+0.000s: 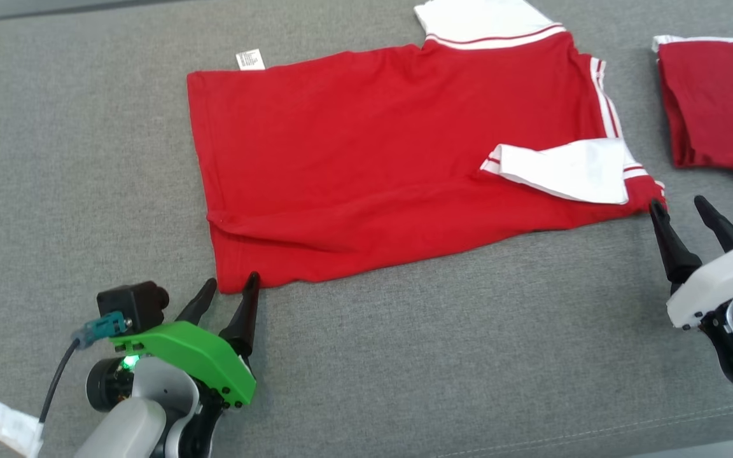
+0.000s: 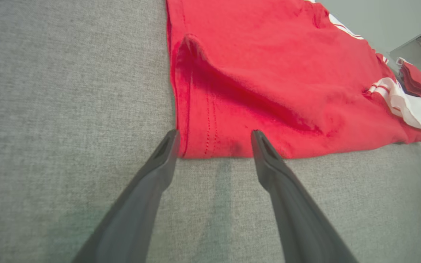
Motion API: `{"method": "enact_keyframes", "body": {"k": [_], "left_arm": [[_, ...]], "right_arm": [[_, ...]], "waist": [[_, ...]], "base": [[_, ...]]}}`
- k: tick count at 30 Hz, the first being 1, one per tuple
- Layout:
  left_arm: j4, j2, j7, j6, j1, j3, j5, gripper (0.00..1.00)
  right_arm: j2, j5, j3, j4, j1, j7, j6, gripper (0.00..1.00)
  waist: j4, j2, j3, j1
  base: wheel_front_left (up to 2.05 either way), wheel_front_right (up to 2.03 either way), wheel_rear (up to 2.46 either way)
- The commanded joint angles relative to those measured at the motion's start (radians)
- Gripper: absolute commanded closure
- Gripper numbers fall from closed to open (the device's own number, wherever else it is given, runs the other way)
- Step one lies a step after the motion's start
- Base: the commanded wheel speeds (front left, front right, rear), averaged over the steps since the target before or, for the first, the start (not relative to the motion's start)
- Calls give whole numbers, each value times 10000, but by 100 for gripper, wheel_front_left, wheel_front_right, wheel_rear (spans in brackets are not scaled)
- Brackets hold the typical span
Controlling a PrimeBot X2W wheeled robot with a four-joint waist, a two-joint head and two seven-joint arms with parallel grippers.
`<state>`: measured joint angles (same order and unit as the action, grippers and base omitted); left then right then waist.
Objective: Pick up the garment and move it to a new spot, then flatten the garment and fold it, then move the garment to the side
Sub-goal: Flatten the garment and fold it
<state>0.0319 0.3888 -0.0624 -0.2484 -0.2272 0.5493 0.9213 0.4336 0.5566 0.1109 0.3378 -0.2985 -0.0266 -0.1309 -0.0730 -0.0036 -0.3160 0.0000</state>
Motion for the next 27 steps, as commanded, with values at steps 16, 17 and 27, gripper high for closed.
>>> {"method": "enact_keyframes", "body": {"k": [16, 17, 27], "left_arm": [[1094, -344, -696, 823, -599, 475, 484, 100], [1095, -358, -715, 913, -588, 489, 529, 100], [161, 435, -966, 1216, 110, 42, 1182, 100]], "right_arm": [[-268, 134, 210, 911, -901, 1066, 6, 55], [-258, 223, 232, 916, -876, 1077, 6, 78], [409, 1103, 204, 253, -169, 1483, 6, 100]], "waist": [[405, 36, -757, 0], [407, 36, -730, 0], [329, 36, 18, 0]], "base": [[0, 0, 0], [0, 0, 0], [0, 0, 0]]}}
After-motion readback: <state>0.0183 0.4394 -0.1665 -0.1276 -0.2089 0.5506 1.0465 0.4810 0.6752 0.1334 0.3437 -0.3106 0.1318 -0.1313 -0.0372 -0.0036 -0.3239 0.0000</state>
